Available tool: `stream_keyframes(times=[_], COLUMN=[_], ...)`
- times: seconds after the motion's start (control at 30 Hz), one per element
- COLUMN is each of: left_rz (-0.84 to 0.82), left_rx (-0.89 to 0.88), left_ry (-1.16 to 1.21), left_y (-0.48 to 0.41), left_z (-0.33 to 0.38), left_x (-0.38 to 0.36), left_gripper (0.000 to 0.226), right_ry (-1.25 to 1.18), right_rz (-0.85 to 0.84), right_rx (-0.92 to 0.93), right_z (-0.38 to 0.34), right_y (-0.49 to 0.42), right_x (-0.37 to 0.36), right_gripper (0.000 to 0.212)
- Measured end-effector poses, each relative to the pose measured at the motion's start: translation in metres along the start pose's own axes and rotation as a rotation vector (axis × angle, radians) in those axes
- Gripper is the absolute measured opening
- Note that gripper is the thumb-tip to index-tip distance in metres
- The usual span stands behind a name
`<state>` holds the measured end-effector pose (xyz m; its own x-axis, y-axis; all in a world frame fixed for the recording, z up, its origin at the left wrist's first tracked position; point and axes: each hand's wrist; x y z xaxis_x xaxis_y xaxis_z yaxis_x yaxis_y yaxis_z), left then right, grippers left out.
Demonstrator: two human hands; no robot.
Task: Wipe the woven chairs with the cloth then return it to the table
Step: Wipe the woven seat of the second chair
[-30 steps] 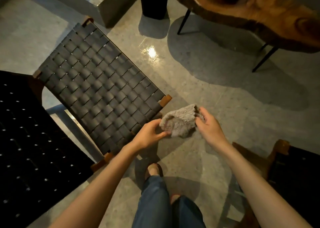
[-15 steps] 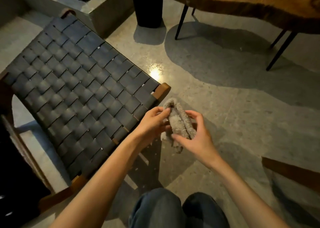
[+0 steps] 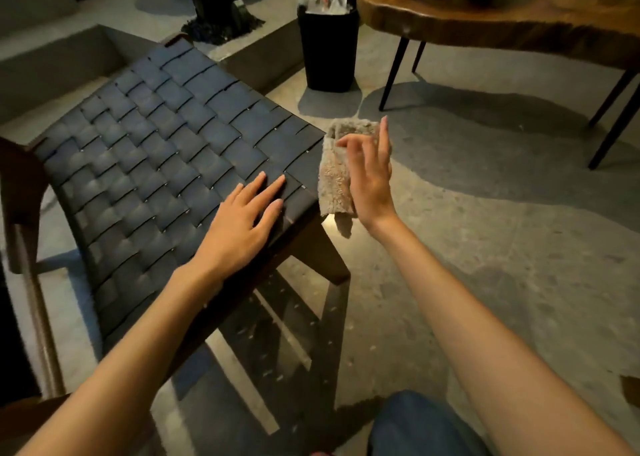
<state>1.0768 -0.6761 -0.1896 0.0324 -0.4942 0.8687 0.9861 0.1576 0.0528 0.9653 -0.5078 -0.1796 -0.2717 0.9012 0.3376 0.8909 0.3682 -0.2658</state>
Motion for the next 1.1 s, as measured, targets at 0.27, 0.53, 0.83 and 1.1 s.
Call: stream_keyframes(times=[0.27,0.53,0.83,1.1], left_rz=[0.109,0.121,0.005,0.056], left_rx=[-0.036,-0.034,0.068,0.023], left_ry=[0.06,0.067,0.003,-0.012], left_y=[0.017,0.02,0.021,0.063], left_z=[-0.002,-0.001,0.004,-0.006], left_x=[-0.014,-0.014,-0.015,-0.019], left_gripper=[0.043,0.04,0.047,0.048], right_ry=[0.154,0.27,-0.145,-0.161], right_rz=[0.367,0.098,0.375,0.176], right_rx=[0.032,0.201,-0.088,-0.076], right_z=[0.007,0.018,0.001,0.015], right_y=[0.01,0.012,0.029,0.098], right_x=[-0.041,-0.017,-0.05,-0.087], right_gripper=[0.024,0.024,0.029,0.027])
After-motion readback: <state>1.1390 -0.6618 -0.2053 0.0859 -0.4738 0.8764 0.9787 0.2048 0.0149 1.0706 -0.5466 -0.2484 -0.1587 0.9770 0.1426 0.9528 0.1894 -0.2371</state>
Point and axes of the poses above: each hand's wrist, its own y-axis away from the middle knuckle, its own x-axis out of the back of the hand, z = x × y, and after that the axes turned 6 degrees about -z, right-handed
